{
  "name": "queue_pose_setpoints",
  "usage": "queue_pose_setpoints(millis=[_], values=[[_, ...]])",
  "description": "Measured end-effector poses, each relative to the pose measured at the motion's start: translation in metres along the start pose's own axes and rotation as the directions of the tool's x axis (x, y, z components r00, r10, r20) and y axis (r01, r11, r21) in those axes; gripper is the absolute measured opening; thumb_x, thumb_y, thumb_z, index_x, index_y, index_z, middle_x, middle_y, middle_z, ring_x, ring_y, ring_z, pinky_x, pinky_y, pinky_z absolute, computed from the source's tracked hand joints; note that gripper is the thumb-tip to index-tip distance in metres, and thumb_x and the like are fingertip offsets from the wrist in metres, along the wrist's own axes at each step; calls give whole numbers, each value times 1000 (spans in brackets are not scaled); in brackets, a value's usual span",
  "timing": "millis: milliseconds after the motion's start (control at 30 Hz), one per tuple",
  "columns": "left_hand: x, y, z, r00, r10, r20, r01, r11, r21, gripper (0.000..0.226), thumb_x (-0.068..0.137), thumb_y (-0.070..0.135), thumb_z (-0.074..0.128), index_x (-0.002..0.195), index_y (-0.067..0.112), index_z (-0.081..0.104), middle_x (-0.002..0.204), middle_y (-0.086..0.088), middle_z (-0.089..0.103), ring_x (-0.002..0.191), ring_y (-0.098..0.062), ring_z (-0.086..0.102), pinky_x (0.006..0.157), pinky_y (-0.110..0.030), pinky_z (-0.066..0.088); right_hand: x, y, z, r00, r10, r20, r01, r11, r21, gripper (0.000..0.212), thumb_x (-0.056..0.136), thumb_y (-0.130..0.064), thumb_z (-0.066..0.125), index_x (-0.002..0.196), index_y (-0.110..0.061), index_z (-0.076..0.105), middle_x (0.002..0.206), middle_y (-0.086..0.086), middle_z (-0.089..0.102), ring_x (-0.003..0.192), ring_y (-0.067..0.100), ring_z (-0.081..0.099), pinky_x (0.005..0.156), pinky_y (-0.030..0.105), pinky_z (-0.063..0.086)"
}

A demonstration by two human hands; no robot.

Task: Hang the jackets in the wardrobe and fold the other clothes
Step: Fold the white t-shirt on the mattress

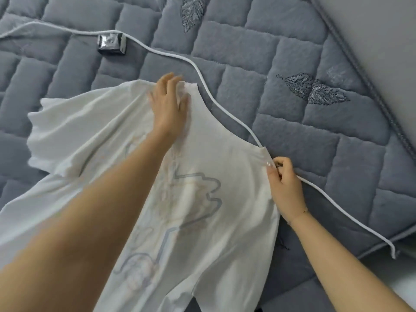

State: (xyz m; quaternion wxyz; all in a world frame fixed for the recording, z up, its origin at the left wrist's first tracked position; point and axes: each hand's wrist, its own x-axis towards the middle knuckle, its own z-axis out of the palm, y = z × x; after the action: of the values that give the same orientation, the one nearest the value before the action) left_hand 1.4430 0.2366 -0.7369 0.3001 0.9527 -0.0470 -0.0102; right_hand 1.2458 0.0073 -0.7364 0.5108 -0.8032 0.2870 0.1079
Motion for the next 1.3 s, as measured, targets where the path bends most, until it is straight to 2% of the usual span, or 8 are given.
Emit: queue_pose_setpoints(millis=[133, 400, 533, 700, 833, 900, 1000, 1300], values=[[-121, 0, -7, 1000, -4, 29, 2, 998, 68, 45, 102, 27, 46, 145, 14, 41, 157, -10, 30, 146, -28, 26, 120, -56, 4, -57, 11, -4, 964, 234, 125, -258, 938, 233, 19, 90, -43, 64, 106, -37, 55, 101, -16, 68, 90, -1, 65, 74, 21, 49], [-213, -26, 25, 960, -82, 269, -26, 927, 375, 59, 102, 55, 22, 156, 35, 7, 164, -1, -12, 150, -20, -15, 114, -49, -24, -139, 54, 7, 872, 377, 312, -458, 854, 248, 52, 65, -43, 80, 113, -27, 65, 106, -13, 73, 96, 2, 69, 71, 11, 52], [-213, -29, 8, 932, -30, 361, -27, 988, 150, 57, 104, 40, 33, 156, 29, 14, 165, -3, -9, 151, -21, -13, 116, -49, -19, -159, 63, 6, 794, 424, 436, -540, 821, 186, 61, 62, -39, 83, 118, -24, 63, 111, -10, 72, 101, 5, 68, 76, 14, 53], [-309, -9, -38, 908, -327, 263, 402, 855, -328, 33, 102, 17, 47, 134, 15, 55, 146, -1, 48, 136, -16, 40, 117, -32, 27, -194, 80, 5, 686, 520, 509, -643, 760, 91, 63, 59, -29, 85, 116, -11, 65, 105, -1, 74, 96, 12, 71, 72, 18, 55], [-419, 15, -48, 706, -684, 184, 676, 574, -462, 18, 101, 17, 51, 113, 16, 65, 113, 6, 63, 108, -11, 58, 96, -36, 47, -206, 88, -2, 704, 499, 505, -644, 748, 159, 44, 71, -26, 81, 109, -10, 68, 103, 2, 75, 93, 14, 72, 68, 20, 56], [-464, 25, -43, 408, -892, 196, 796, 243, -555, 14, 100, 20, 54, 111, 18, 62, 116, 2, 64, 110, -14, 59, 96, -33, 48, -212, 93, -11, 746, 491, 449, -612, 772, 171, 24, 82, -17, 74, 105, -11, 68, 96, 1, 76, 83, 12, 73, 61, 19, 55], [-498, 36, -36, 33, -903, 429, 531, -348, -773, 28, 100, 24, 56, 124, 11, 54, 127, -6, 56, 120, -20, 54, 105, -35, 43, -210, 102, -27, 784, 483, 390, -577, 798, 173, 15, 86, -8, 68, 101, -12, 70, 90, 0, 76, 75, 13, 72, 57, 20, 55], [-493, -15, -61, -107, -857, 504, -255, -467, -847, 33, 89, 41, 69, 112, 16, 67, 106, 1, 71, 101, -14, 69, 77, -27, 59, -199, 115, -28, 771, 368, 520, -519, 837, 177, 51, 77, -18, 78, 125, -14, 62, 115, 1, 72, 105, 18, 68, 90, 35, 53]])
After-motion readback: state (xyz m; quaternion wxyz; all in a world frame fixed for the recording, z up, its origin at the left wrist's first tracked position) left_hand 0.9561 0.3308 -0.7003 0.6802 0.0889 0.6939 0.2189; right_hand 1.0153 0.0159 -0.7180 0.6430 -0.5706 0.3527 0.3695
